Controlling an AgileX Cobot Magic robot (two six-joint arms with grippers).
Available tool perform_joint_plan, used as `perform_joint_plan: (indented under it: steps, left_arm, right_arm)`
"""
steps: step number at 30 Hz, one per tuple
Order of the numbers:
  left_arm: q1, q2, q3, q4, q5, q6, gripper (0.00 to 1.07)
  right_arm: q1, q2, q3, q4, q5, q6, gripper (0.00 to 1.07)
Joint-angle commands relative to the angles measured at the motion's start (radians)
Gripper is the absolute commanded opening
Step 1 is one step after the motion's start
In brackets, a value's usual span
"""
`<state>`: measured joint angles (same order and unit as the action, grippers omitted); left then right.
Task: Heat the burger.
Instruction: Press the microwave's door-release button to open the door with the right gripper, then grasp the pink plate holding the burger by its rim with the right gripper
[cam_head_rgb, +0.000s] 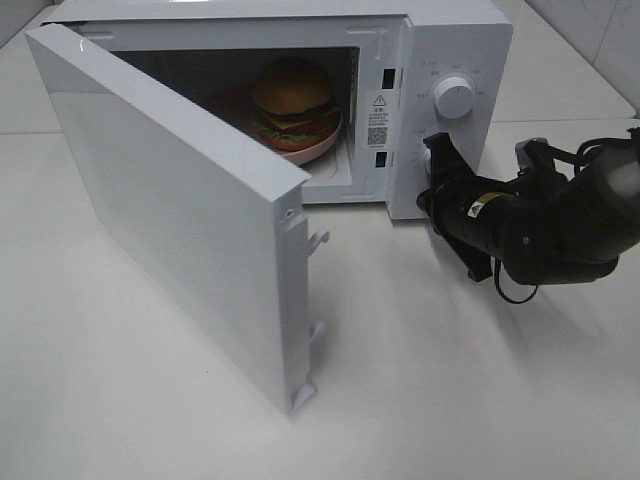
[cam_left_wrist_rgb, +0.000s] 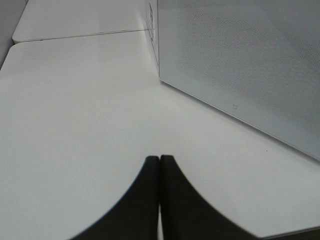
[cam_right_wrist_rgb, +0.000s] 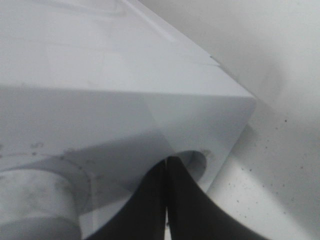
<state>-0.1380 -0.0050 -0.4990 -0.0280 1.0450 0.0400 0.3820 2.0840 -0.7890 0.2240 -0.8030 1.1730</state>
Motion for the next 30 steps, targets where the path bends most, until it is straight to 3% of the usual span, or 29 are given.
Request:
perform_joint_plan:
  steps: [1,12,14,17,19,23,30]
  left_arm:
    - [0.003,-0.008,0.003,-0.007,-0.009,0.004,0.00]
    - [0.003,-0.008,0.003,-0.007,-0.009,0.004,0.00]
    - [0.003,-0.008,0.003,-0.007,-0.009,0.004,0.00]
    - [0.003,-0.008,0.003,-0.007,-0.010,0.004,0.00]
    - [0.003,-0.008,0.003,-0.007,-0.010,0.004,0.00]
    - [0.003,-0.008,0.003,-0.007,-0.010,0.004,0.00]
    - [0.003,-0.008,0.003,-0.007,-0.010,0.004,0.00]
  right_arm:
    - [-0.009,-0.061,0.054,-0.056,-0.108,-0.006,0.00]
    - [-0.009,-0.079,0.166,-0.158,-0.144,-0.052,0.02]
    - [-0.009,-0.082,0.192,-0.178,-0.199,-0.209,0.03]
    - [-0.009,-0.082,0.192,-0.193,-0.198,-0.257,0.03]
    - [-0.009,-0.082,0.192,-0.277,-0.198,-0.423,0.03]
    - [-0.009,-0.082,0.192,-0.326,-0.197,-0.577,0.03]
    - [-0.009,-0.131,0.190,-0.387,-0.115,-0.851,0.03]
